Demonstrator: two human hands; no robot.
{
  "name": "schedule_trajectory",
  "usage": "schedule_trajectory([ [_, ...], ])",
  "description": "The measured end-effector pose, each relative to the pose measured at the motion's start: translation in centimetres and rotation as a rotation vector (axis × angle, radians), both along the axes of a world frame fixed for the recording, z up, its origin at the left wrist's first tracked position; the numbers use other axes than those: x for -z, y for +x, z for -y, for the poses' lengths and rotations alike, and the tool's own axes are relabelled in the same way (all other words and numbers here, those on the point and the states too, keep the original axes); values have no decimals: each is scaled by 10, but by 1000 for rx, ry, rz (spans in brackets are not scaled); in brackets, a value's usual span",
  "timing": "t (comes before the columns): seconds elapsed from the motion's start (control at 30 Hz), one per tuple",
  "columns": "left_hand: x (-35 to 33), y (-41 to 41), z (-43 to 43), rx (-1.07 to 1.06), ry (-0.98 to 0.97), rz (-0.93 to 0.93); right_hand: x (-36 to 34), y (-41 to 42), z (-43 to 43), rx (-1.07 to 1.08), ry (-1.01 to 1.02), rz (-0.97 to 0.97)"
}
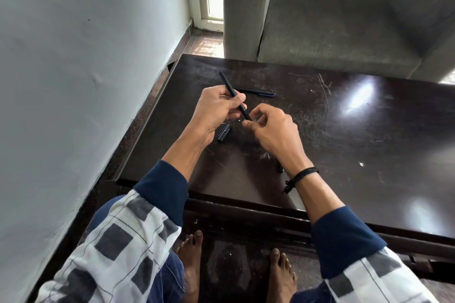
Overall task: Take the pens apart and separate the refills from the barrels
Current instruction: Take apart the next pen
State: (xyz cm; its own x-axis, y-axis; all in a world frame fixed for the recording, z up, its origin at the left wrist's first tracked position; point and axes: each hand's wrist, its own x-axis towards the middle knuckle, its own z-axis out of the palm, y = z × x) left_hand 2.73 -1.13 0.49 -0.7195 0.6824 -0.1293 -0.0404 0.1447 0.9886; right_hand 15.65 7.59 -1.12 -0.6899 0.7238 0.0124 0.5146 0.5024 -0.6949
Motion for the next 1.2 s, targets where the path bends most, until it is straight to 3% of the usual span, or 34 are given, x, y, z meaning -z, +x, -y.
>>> schedule_trajectory([
  [0.7, 1, -1, 0, 10, 2, -51, -4, 1, 1, -33, -30, 13],
  [1.2, 3, -3, -2, -5, 32, -22, -6, 1, 2, 61, -55, -28],
])
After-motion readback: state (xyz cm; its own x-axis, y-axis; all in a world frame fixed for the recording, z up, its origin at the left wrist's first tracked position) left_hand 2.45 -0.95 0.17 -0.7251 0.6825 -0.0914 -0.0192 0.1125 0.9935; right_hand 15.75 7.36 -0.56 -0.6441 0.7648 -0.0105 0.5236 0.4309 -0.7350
